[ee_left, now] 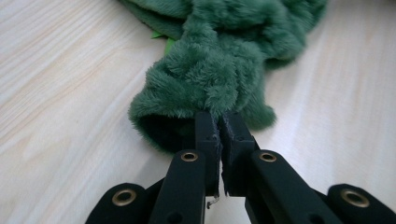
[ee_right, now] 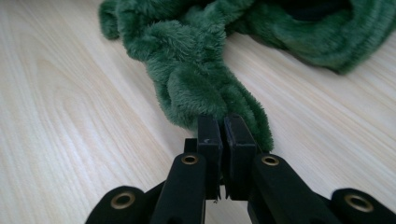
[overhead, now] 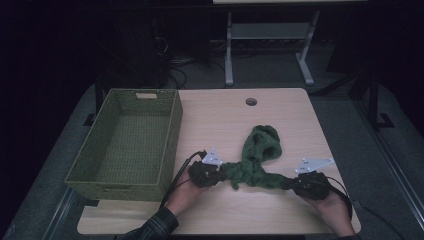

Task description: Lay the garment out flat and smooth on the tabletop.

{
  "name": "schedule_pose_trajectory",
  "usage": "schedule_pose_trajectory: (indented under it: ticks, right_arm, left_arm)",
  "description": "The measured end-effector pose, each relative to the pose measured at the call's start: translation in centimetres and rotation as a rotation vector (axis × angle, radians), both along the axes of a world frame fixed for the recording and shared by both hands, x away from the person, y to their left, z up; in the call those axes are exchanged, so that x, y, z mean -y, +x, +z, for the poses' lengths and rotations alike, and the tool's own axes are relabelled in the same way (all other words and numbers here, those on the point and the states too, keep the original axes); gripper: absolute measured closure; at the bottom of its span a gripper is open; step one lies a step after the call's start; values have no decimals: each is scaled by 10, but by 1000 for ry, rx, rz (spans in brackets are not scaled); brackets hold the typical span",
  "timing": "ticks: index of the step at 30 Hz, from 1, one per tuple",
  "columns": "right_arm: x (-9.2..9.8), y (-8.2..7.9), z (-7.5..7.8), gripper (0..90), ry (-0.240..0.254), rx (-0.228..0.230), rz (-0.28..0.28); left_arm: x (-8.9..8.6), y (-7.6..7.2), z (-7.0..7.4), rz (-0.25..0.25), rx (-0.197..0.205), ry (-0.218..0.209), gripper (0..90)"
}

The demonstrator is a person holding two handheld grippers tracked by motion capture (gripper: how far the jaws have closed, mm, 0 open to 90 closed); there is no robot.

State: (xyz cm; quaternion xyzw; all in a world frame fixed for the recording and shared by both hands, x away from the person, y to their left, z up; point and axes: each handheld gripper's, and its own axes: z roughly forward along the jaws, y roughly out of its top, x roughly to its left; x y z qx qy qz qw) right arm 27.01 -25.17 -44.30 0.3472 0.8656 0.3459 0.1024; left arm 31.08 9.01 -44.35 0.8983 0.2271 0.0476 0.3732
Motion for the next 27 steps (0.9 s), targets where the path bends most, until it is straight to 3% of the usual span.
schedule_pose_trajectory:
  ticks: [4, 7, 15, 17, 19, 20, 24, 27]
  right_arm:
    - [8, -3, 0, 873, -2, 1, -18]
    - [11, -7, 0, 874, 0, -5, -21]
    - [5, -22, -11, 875, -27, -42, 25]
    - [5, -23, -11, 865, -22, -43, 28]
    - [5, -23, -11, 843, -21, -39, 27]
    - [5, -23, -9, 774, -4, -33, 23]
    - [9, -21, 2, 643, 45, 6, 9]
    - [10, -18, 8, 625, 69, 24, 5]
  left_arm:
    - [-9, -14, 4, 7, -27, -14, 870]
    - [-15, -26, 1, -7, -54, -2, 869]
    - [-25, -45, -12, -24, -119, 36, 867]
    - [-26, -45, -11, -23, -106, 27, 836]
    - [-26, -45, -8, -23, -98, 19, 727]
    - [-27, -45, -7, -15, -87, 9, 727]
    - [-30, -43, 12, 10, -27, -41, 599]
    - [-29, -38, 18, 18, -15, -51, 596]
